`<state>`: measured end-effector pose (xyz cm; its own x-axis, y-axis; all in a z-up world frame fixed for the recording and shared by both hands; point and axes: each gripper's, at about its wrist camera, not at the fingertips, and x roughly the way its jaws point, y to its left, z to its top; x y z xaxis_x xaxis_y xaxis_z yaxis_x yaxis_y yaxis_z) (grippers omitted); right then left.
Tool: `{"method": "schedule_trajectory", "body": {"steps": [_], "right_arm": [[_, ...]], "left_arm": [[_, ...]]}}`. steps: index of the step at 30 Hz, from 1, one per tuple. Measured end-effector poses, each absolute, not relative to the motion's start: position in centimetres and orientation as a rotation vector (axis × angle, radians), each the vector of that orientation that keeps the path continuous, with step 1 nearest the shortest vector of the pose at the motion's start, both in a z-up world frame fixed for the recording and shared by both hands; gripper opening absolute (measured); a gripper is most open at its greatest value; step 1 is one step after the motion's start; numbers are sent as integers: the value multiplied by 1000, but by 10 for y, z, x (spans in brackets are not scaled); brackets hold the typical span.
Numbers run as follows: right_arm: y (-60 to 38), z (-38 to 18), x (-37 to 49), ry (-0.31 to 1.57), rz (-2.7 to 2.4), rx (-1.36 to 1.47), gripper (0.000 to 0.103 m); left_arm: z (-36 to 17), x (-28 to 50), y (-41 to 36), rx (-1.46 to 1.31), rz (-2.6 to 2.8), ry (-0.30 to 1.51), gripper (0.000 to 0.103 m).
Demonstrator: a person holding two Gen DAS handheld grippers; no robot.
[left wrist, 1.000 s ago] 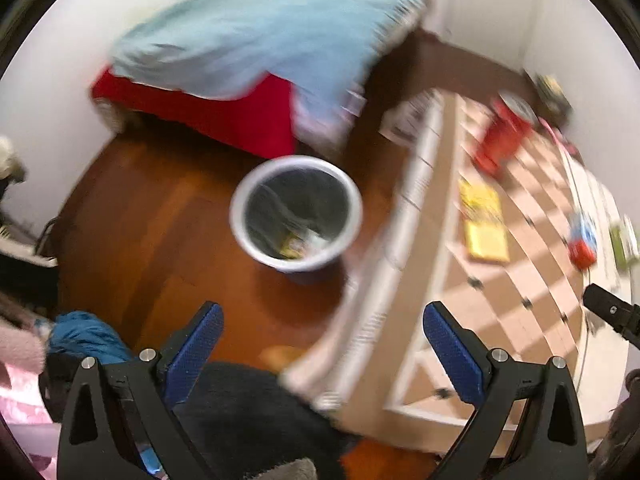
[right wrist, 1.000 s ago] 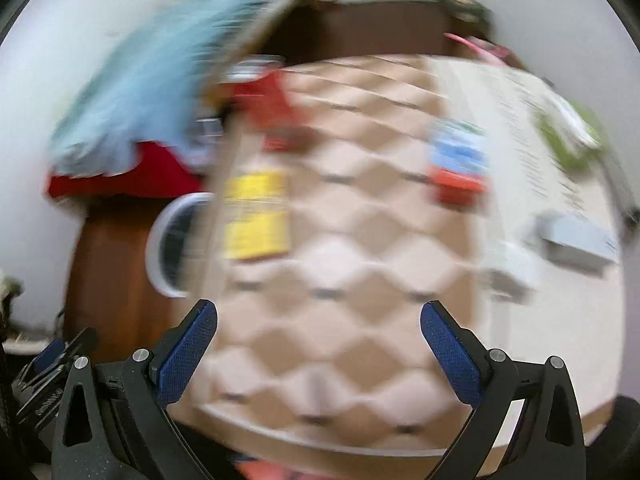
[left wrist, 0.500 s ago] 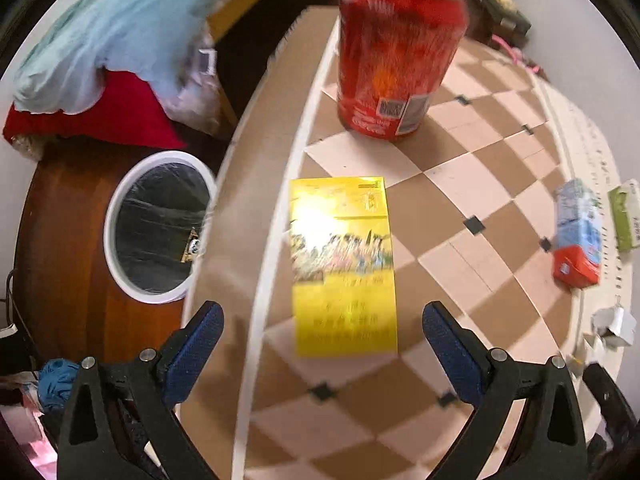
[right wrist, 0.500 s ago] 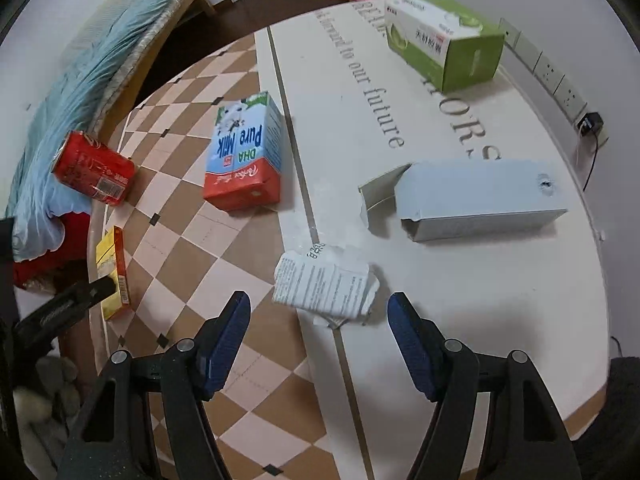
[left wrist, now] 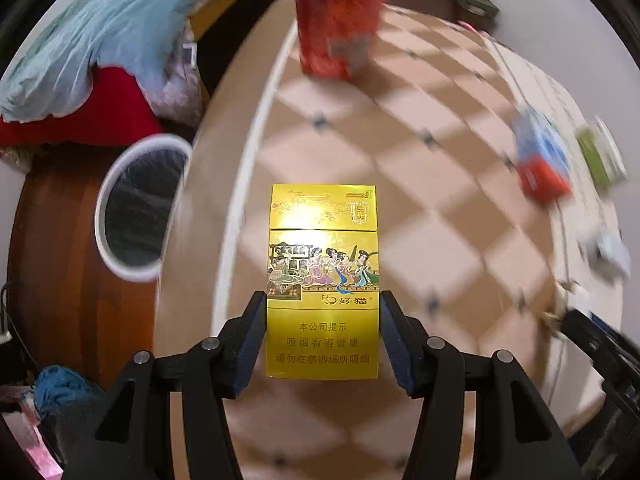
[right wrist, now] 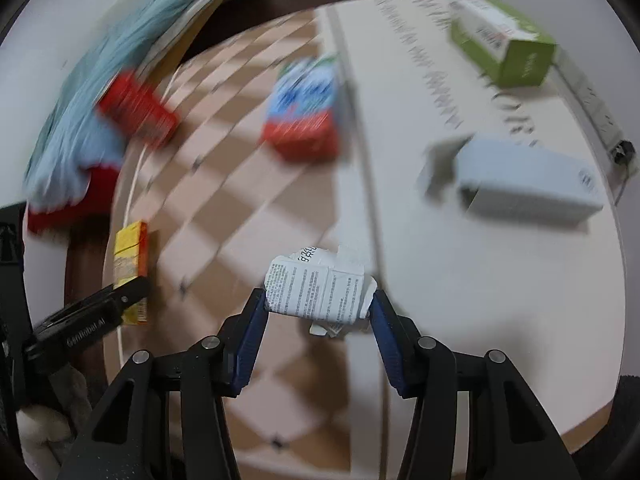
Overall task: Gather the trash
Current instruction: 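Grasp the crumpled white paper with the right tool while the left tool grasps the yellow cigarette pack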
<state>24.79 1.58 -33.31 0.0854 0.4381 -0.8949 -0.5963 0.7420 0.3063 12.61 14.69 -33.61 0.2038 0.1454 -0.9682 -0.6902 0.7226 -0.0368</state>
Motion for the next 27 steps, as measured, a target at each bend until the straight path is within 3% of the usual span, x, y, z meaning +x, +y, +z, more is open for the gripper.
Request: {"method": "schedule_trajectory", "body": {"steps": [6, 16, 27], "right_arm": [[14, -343, 208, 1281, 830, -247, 55], [16, -350, 215, 1278, 781, -159, 57], [11, -338, 209, 1215, 785, -142, 54]], "left_arm": [[-348, 101, 104, -506, 566, 1293, 52], [-349, 109, 103, -475, 611, 1280, 56], [-335, 100, 108, -455, 638, 1217, 52]]}}
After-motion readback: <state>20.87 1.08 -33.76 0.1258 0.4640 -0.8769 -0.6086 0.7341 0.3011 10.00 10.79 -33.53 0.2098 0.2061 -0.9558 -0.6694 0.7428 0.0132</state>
